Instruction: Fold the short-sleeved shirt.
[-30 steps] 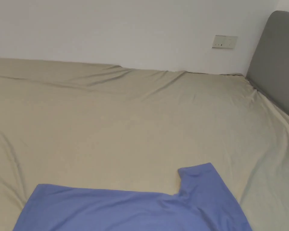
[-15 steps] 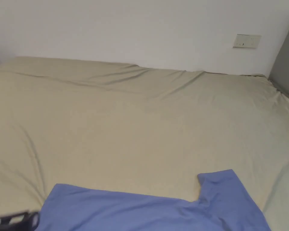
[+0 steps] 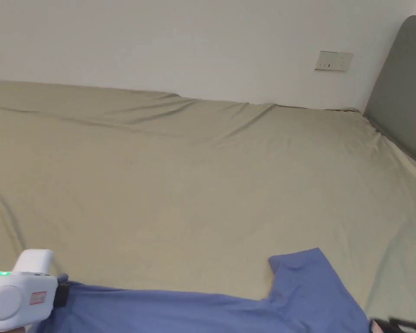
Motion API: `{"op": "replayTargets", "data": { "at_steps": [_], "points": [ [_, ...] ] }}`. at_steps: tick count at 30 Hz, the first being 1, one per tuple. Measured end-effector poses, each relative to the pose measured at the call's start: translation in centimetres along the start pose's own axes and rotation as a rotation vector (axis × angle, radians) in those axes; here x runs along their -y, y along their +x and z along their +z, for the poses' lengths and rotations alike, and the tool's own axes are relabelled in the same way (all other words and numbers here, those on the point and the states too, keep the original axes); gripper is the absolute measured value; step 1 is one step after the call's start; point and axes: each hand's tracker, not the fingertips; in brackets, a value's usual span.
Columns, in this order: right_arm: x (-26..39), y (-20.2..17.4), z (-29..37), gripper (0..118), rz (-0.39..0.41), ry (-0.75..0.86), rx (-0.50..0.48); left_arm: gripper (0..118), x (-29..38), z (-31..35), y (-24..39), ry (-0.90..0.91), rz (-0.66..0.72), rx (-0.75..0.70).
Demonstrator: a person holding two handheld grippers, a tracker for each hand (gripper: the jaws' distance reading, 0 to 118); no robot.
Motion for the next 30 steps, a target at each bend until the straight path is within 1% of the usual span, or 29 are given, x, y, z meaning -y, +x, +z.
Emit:
{"op": "replayTargets", "data": {
  "at_steps": [2, 3, 5, 7, 8, 9, 10, 11, 12, 13, 14, 15, 16, 17, 18, 20, 23, 25, 26, 27, 29, 30],
  "points": [
    [-2.6, 0.2, -4.6, 103, 0.063, -0.045, -0.003, 5, 0.3, 1.3, 0.1, 0.015, -0.007, 0.018],
    [-3.6, 0.2, -7.7, 103, 0.082, -0.074, 0.015, 5, 0.7, 2.5, 1.4, 0.024, -0.013, 0.020],
    [-4.5, 0.8, -13.6, 103, 0.076, -0.163, 0.029, 5, 0.9, 3.4, 1.8, 0.034, -0.018, 0.029],
    [-4.3, 1.5, -19.1, 103, 0.057, -0.281, 0.095, 5, 0.9, 3.9, 2.1, 0.048, -0.007, 0.034],
    [-3.7, 1.7, -21.4, 103, 0.050, -0.349, 0.146, 5, 1.0, 4.0, 2.1, 0.048, 0.007, 0.040],
    [-2.8, 1.9, -23.0, 101, 0.040, -0.424, 0.168, 5, 1.1, 4.0, 2.1, 0.043, 0.025, 0.045],
    [-1.6, 2.1, -23.2, 101, -0.004, -0.439, 0.142, 5, 1.3, 4.0, 2.0, 0.039, 0.035, 0.052],
    [-2.3, 1.5, -21.1, 94, -0.027, -0.250, 0.174, 5, 1.1, 2.8, 1.4, 0.040, 0.037, 0.054],
    [-2.8, 1.2, -20.6, 70, -0.063, -0.329, 0.123, 5, 1.3, 2.9, 1.4, 0.039, 0.038, 0.057],
    [-2.7, 0.8, -19.4, 42, -0.042, -0.310, 0.045, 5, 1.4, 2.9, 1.4, 0.042, 0.038, 0.061],
    [-2.8, 0.6, -18.4, 11, 0.040, -0.294, 0.092, 5, 1.4, 2.9, 1.5, 0.040, 0.037, 0.067],
    [-2.8, 0.6, -17.7, 11, 0.043, -0.336, 0.017, 5, 1.2, 2.8, 1.4, 0.037, 0.037, 0.069],
    [-2.9, 1.0, -16.8, 11, 0.027, -0.356, -0.040, 5, 1.2, 3.0, 1.5, 0.034, 0.041, 0.068],
    [-3.0, 1.3, -15.5, 11, 0.001, -0.335, -0.083, 5, 1.3, 3.6, 1.4, 0.034, 0.042, 0.080],
    [-3.0, 1.2, -14.1, 11, -0.026, -0.290, -0.094, 5, 1.5, 4.3, 1.2, 0.042, 0.036, 0.098],
    [-3.2, 2.7, -11.3, 11, -0.071, -0.234, -0.127, 5, 1.7, 5.9, 0.2, 0.059, 0.040, 0.143],
    [-3.1, 5.1, -6.6, 11, -0.161, -0.168, -0.120, 5, 2.8, 10.1, -1.4, 0.106, 0.051, 0.198],
    [-2.7, 7.0, -3.3, 11, -0.190, -0.150, -0.133, 5, 4.1, 13.1, -2.6, 0.132, 0.037, 0.208],
    [-2.2, 6.3, -1.3, 11, -0.217, -0.126, -0.145, 5, 4.8, 14.3, -2.9, 0.152, 0.033, 0.205],
    [-1.5, 6.5, 0.4, 11, -0.235, -0.103, -0.169, 5, 5.6, 15.9, -3.2, 0.163, 0.039, 0.180],
    [0.1, 6.1, 2.8, 11, -0.240, -0.091, -0.178, 5, 7.3, 18.0, -3.3, 0.161, 0.041, 0.183],
    [1.1, 4.7, 4.3, 11, -0.221, -0.091, -0.178, 5, 8.4, 19.1, -3.1, 0.157, 0.048, 0.182]
  ]
}}
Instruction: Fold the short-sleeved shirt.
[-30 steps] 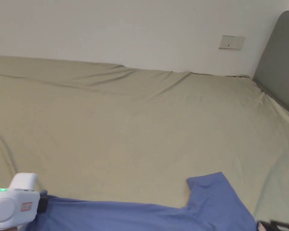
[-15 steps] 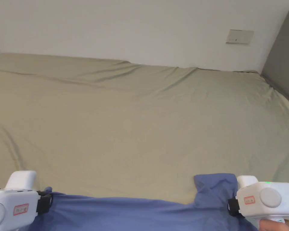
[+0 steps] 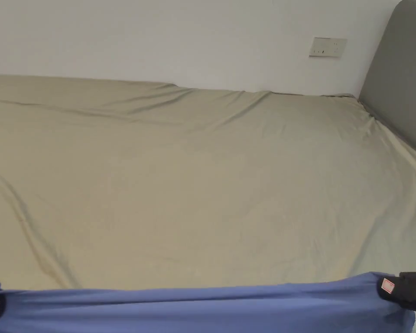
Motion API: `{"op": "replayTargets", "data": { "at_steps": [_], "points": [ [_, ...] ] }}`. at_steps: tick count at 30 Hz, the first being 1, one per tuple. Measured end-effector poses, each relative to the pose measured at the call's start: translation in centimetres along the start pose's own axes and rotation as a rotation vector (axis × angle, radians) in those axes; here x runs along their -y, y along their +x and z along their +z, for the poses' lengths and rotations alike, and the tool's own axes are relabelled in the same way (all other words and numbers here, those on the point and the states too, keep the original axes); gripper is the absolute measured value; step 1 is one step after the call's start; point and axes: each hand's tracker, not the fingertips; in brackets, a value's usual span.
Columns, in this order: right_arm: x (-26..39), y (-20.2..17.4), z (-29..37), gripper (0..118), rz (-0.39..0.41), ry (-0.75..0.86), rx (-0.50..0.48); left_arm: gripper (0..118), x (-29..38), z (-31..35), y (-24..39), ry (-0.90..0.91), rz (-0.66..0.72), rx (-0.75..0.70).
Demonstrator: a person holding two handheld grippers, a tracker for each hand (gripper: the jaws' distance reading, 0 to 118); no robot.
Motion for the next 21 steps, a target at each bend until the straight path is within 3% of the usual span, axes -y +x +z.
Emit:
{"op": "replayTargets", "data": {
  "at_steps": [1, 3, 7, 12, 14, 15, 17, 18, 19, 20, 21],
  "points": [
    [1.4, -0.7, 0.9, 11, 0.063, 0.013, 0.024, 5, 1.1, 1.2, 0.3, -0.010, -0.009, 0.001],
    [4.5, -1.4, 2.0, 11, 0.103, 0.006, 0.035, 5, 3.5, 2.5, 0.9, -0.039, -0.033, -0.025],
    [10.9, -1.4, 0.9, 11, 0.125, -0.117, 0.070, 5, 8.8, 3.0, 0.8, -0.163, -0.067, -0.066],
    [16.7, 2.3, -4.7, 11, 0.051, -0.283, 0.135, 5, 13.6, -0.1, -0.9, -0.274, 0.002, -0.065],
    [17.7, 2.4, -5.1, 13, 0.084, -0.211, 0.144, 5, 14.9, -1.3, -1.5, -0.333, 0.067, -0.041],
    [17.7, 2.1, -4.9, 14, 0.063, -0.150, 0.152, 5, 15.3, -1.9, -1.8, -0.331, 0.095, -0.033],
    [17.8, 1.4, -4.7, 20, 0.064, -0.178, 0.170, 9, 15.0, -1.9, -2.5, -0.258, 0.144, -0.023],
    [17.8, 1.0, -4.4, 33, 0.112, -0.169, 0.187, 20, 14.7, -1.9, -2.6, -0.270, 0.154, -0.012],
    [17.8, 0.6, -3.9, 55, 0.147, -0.167, 0.191, 43, 14.6, -1.7, -2.8, -0.261, 0.162, 0.008],
    [17.9, 0.1, -2.8, 95, 0.152, -0.167, 0.175, 85, 14.3, -1.3, -3.1, -0.246, 0.181, 0.074],
    [17.7, -0.4, -2.0, 118, 0.144, -0.171, 0.172, 110, 14.1, -0.3, -3.5, -0.229, 0.211, 0.150]
  ]
}}
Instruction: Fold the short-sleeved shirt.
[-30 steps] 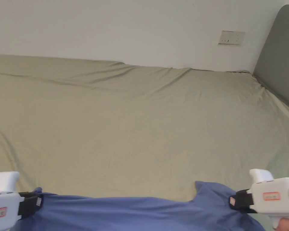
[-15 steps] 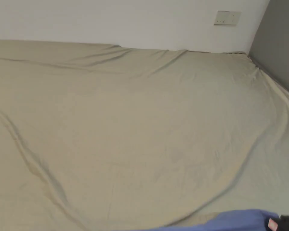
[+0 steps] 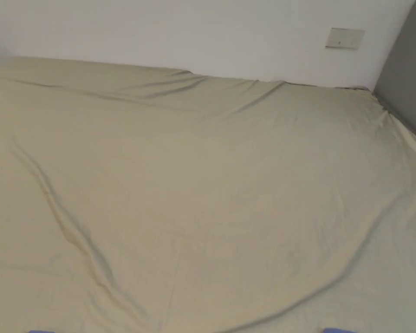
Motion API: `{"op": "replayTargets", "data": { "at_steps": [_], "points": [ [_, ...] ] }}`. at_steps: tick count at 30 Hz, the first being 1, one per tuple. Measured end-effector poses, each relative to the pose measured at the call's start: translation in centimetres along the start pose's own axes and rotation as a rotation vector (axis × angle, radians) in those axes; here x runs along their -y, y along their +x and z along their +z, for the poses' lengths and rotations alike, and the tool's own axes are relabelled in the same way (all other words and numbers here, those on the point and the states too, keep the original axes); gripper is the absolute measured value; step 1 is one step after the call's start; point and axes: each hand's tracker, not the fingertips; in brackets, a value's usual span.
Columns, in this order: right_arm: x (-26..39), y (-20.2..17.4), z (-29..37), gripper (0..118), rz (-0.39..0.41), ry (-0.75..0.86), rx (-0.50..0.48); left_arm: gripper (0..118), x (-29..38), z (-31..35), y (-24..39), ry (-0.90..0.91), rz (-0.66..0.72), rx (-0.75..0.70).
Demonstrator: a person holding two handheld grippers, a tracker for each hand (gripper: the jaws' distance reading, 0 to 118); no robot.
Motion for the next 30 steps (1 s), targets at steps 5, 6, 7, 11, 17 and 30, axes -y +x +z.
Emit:
{"op": "replayTargets", "data": {
  "at_steps": [5, 6, 7, 11, 17, 30],
  "points": [
    [-1.7, -2.4, 8.3, 118, 0.010, 0.299, -0.054, 115, -3.2, 4.1, -4.9, 0.150, 0.136, 0.180],
    [-2.4, -3.0, 9.8, 118, 0.030, 0.364, -0.056, 115, -4.1, 3.8, -6.8, 0.130, 0.252, 0.264],
    [-3.1, -3.8, 11.3, 118, 0.045, 0.403, -0.060, 115, -4.6, 3.1, -8.4, 0.101, 0.341, 0.366],
    [-5.4, -7.3, 15.1, 41, 0.091, 0.562, 0.010, 115, -4.7, -1.2, -11.6, 0.003, 0.470, 0.510],
    [-5.1, -11.1, 17.0, 8, 0.134, 0.766, 0.131, 114, -3.6, -6.9, -8.4, -0.112, 0.407, 0.684],
    [-3.8, -14.6, 14.7, 8, 0.258, 0.792, 0.211, 8, -3.3, -7.2, -10.0, -0.053, 0.456, 0.604]
  ]
}}
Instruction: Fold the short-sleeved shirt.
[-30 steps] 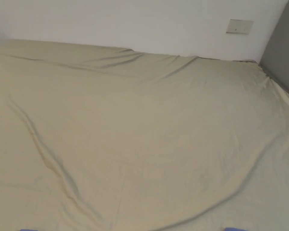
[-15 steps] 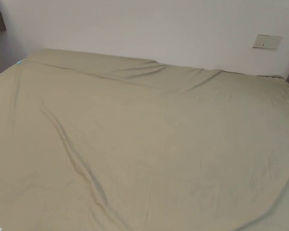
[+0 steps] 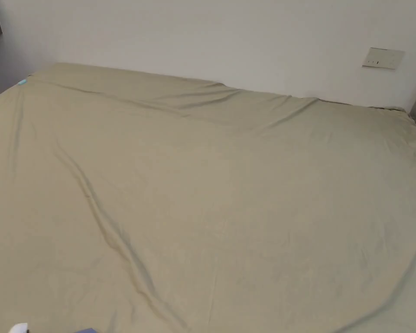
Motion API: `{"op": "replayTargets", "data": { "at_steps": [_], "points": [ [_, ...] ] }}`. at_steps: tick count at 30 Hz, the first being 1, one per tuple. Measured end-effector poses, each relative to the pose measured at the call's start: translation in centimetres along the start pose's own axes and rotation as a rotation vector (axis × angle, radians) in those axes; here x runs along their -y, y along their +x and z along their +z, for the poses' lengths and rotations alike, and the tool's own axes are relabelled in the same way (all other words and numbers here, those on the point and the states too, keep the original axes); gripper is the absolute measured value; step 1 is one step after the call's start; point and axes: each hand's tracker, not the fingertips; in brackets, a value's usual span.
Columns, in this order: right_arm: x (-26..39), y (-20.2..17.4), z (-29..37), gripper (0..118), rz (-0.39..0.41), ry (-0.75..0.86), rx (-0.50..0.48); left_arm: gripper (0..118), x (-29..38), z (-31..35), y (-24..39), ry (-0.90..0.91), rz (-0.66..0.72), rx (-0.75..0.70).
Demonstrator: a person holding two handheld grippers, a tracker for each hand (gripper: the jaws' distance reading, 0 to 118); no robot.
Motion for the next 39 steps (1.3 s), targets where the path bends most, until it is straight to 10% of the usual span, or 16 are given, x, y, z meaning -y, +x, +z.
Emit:
{"op": "replayTargets", "data": {
  "at_steps": [14, 18, 32, 34, 37, 39],
  "points": [
    [-2.0, -0.9, -1.5, 8, -0.008, 0.035, -0.017, 8, -7.5, 16.2, 12.3, 0.261, -0.135, -0.633],
    [-2.5, -1.2, -1.2, 8, -0.017, 0.066, -0.023, 9, -4.6, 12.7, 20.7, 0.153, -0.461, -0.686],
    [-1.2, 0.5, 0.3, 8, -0.077, 0.003, -0.046, 12, -0.6, -9.8, 8.4, -0.168, -0.356, -0.680],
    [-0.7, 1.4, 0.6, 8, -0.093, -0.008, -0.031, 30, -0.1, -8.9, 7.9, -0.068, -0.377, -0.563],
    [-0.4, 2.1, 0.8, 8, -0.126, -0.011, -0.029, 118, -0.8, -6.3, 9.4, -0.044, -0.388, -0.463],
    [-0.3, 2.6, 0.9, 8, -0.164, 0.002, -0.056, 118, -0.3, -3.9, 11.8, 0.019, -0.496, -0.502]
  ]
}}
